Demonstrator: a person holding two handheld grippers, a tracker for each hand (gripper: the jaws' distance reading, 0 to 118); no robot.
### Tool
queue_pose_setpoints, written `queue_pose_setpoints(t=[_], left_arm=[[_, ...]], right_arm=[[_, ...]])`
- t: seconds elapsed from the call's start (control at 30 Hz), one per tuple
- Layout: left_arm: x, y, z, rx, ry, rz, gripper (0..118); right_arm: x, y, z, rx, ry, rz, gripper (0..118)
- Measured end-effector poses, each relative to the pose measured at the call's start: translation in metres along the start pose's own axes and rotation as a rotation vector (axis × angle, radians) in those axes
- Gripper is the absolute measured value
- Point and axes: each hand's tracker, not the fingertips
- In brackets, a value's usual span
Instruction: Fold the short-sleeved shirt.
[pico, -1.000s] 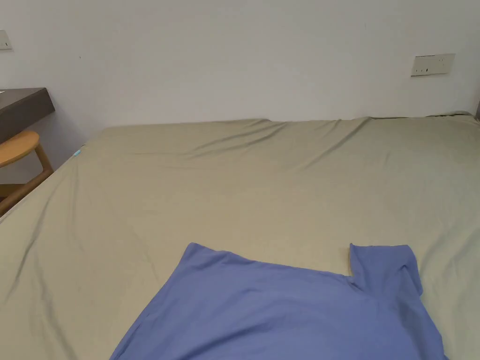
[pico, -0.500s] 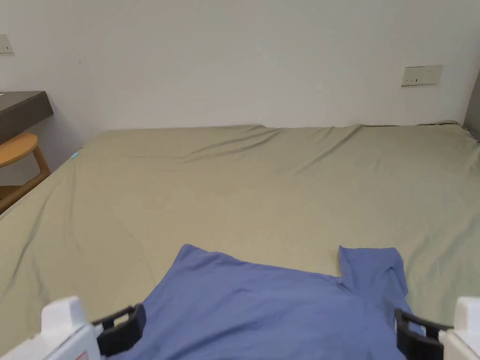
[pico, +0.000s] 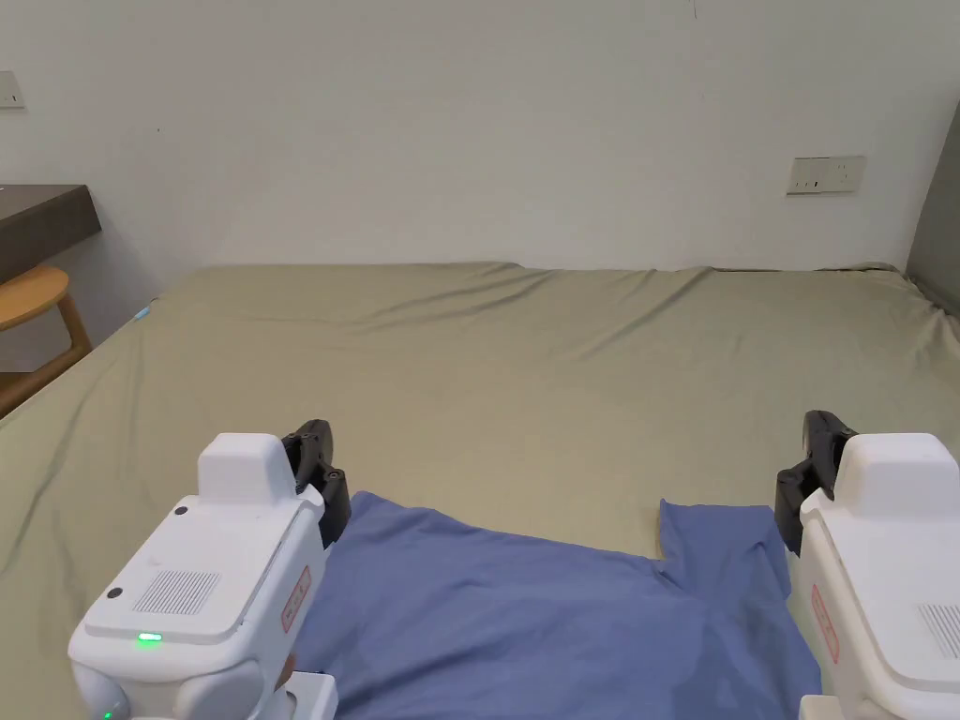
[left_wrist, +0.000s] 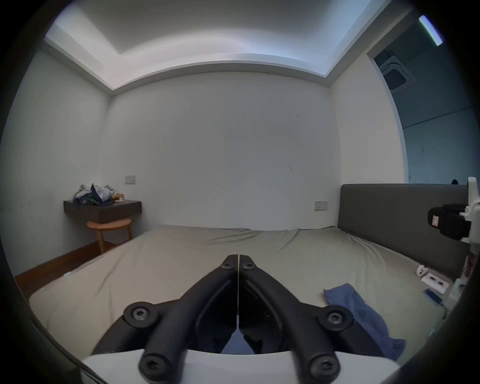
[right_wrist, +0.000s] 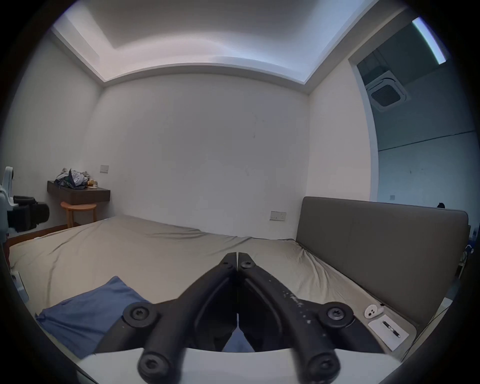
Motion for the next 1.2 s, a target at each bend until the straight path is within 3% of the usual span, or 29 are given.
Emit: queue_pose_setpoints(t=[0.3, 0.53, 0.83, 0.87, 0.97, 1.0, 1.2], left_arm=[[0.0, -0.001, -0.027, -0.085, -0.029, 0.004, 0], [-0.034, -0.02, -0.144, -0.413, -0.122, 0.062, 0], [-0.064, -0.095, -0.308, -0.681, -0.122, -0.077, 1], [-0.067, -0.105, -0.322, -0.683, -0.115, -0.059, 10], [-0.078, -0.135, -0.364, -0.779, -0.114, 0.001, 93], [-0.072, -0.139, -0.365, -0.818, -0.106, 0.002, 110], [-0.074, -0.193, -0.392, -0.925, -0.041, -0.028, 83]], right_arm=[[0.007, -0.001, -0.015, -0.021, 0.016, -0.002, 1], [0.006, -0.013, -0.05, -0.066, 0.008, 0.02, 1], [0.006, -0.051, -0.131, -0.18, -0.027, 0.046, 1], [0.006, -0.056, -0.141, -0.194, -0.031, 0.049, 1], [0.005, -0.072, -0.168, -0.234, -0.046, 0.056, 1], [0.005, -0.078, -0.177, -0.248, -0.049, 0.055, 1], [0.003, -0.111, -0.204, -0.329, -0.057, 0.042, 1]])
